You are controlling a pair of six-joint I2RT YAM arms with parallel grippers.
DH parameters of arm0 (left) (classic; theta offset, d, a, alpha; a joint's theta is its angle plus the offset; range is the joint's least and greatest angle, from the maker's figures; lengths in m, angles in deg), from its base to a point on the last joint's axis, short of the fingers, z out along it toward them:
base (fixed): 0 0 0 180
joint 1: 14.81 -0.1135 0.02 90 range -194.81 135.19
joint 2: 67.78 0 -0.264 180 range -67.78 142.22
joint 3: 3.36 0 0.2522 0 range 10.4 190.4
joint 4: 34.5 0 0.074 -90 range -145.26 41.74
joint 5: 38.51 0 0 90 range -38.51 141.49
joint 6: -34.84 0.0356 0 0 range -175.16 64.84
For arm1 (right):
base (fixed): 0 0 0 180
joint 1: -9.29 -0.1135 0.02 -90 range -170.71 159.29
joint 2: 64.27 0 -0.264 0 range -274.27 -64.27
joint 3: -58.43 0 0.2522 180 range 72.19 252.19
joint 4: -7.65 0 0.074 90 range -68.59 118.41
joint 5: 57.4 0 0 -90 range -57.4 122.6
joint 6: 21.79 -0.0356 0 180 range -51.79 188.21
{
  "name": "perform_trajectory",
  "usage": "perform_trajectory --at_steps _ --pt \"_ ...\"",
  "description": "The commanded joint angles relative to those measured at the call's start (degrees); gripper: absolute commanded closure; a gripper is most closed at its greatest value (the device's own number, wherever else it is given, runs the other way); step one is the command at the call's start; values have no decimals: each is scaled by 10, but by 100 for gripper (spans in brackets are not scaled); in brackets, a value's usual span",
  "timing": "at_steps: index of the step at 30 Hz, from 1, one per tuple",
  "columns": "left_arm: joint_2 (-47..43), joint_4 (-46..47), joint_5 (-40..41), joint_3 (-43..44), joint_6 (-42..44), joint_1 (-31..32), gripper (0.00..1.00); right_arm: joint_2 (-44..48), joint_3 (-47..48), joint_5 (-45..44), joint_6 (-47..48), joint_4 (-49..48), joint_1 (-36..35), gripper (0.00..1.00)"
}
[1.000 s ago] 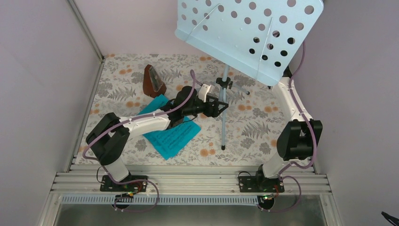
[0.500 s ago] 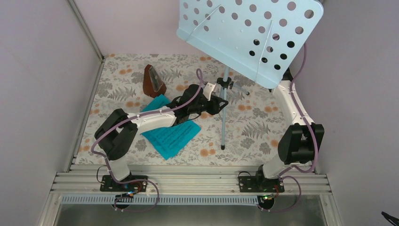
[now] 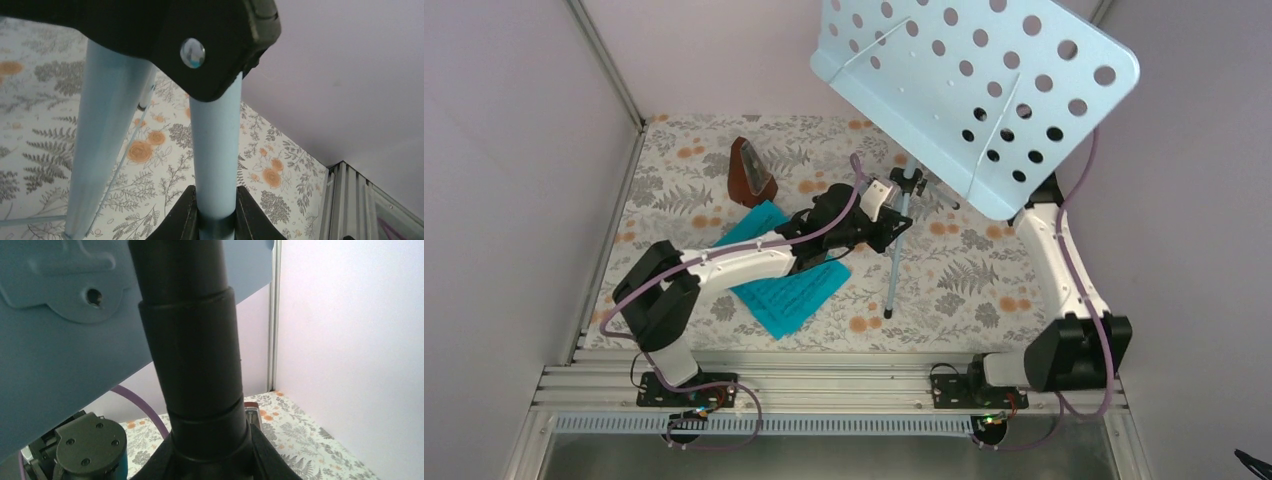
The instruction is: Pack up the instrument practice props
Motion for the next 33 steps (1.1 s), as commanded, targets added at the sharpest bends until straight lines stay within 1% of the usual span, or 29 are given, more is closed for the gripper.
perform_trajectory --at_steps 1,5,13,18,22,26,28,29,30,31,33 --pt "-67 60 47 17 79 5 98 88 -36 -34 -28 9 -16 96" --pt "-85 54 35 39 86 10 98 115 -84 -56 -13 27 -24 96" --pt "-115 46 46 67 101 27 98 139 -134 -76 0 40 -39 96" --pt "-142 66 72 53 115 33 98 151 -160 -80 7 48 -44 96" --pt "-146 85 74 41 116 35 98 163 -176 -80 9 52 -49 96" --pt "-139 78 83 31 121 36 97 181 -198 -94 -12 26 -53 96" --pt "-139 64 102 15 124 37 82 192 -205 -110 -20 20 -53 96" --pt "-140 57 110 3 126 36 76 197 -207 -120 -20 21 -53 96" --pt "-144 51 117 -11 127 36 67 201 -208 -130 -20 23 -53 96" --pt "-149 46 123 -30 127 36 62 205 -209 -139 -18 25 -53 96" --pt "-159 41 127 -60 127 36 56 216 -213 -167 -20 20 -53 96"
